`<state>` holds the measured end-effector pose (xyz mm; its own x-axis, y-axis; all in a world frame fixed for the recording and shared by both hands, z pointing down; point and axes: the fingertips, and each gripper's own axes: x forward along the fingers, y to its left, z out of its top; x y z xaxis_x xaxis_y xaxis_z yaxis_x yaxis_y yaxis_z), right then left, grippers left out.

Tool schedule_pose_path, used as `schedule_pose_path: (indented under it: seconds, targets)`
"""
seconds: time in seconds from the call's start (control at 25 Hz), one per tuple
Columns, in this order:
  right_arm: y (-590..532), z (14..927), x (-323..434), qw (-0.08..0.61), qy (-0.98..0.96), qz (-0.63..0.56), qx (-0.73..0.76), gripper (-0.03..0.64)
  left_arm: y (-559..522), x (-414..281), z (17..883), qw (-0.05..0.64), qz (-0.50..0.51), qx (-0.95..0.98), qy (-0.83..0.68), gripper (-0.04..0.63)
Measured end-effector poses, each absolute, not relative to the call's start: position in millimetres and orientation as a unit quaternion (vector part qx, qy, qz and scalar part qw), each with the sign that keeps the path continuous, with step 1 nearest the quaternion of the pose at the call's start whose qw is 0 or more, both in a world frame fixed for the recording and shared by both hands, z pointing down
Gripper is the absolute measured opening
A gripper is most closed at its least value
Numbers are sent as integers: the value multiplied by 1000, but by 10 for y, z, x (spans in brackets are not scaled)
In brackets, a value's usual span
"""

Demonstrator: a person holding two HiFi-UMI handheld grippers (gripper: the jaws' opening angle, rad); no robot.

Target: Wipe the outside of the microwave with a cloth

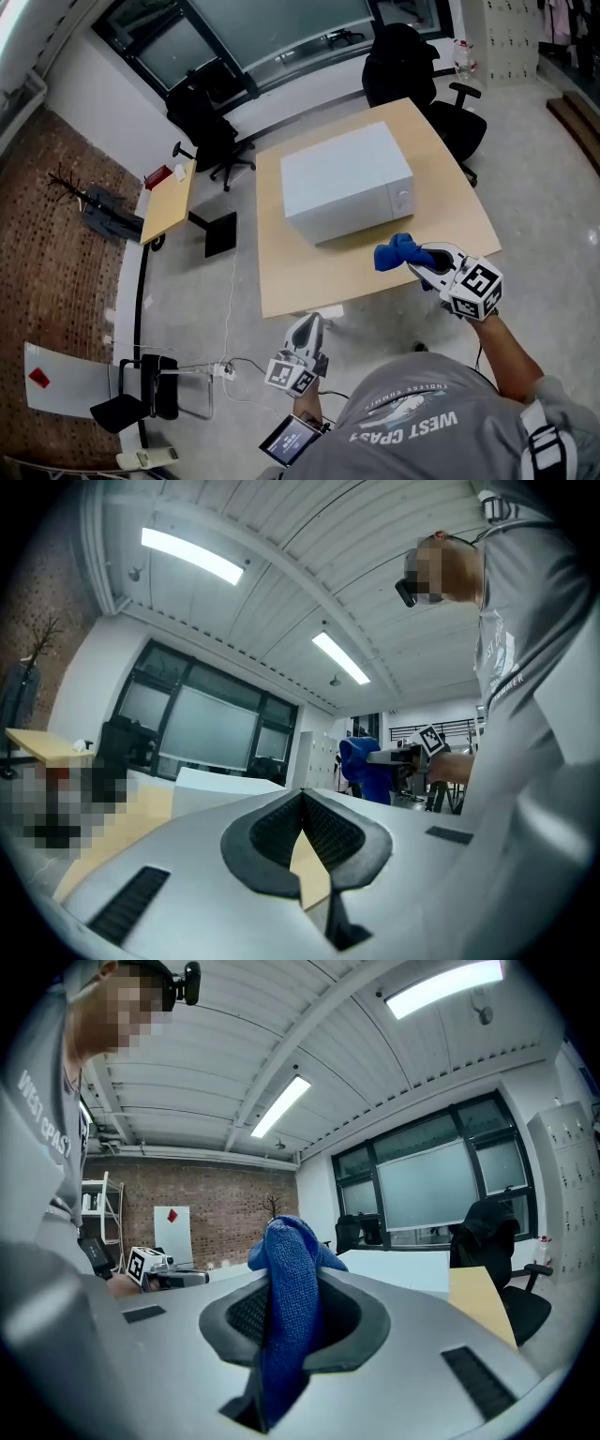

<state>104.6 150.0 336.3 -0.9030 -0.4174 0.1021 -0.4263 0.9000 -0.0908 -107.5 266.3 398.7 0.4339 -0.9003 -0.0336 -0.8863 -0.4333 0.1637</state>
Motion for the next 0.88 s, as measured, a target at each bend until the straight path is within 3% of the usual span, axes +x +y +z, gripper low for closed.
schedule_pose_path:
  seconds: [0.24,0.88]
  targets:
    - [750,3396,939,42,-977,57,202,74,2011,-1017,3993,70,-53,844,-529,23]
    - [-755,3482,344,43,-956,63,285,74,66,-1782,3887,33,-26,891,-452,23]
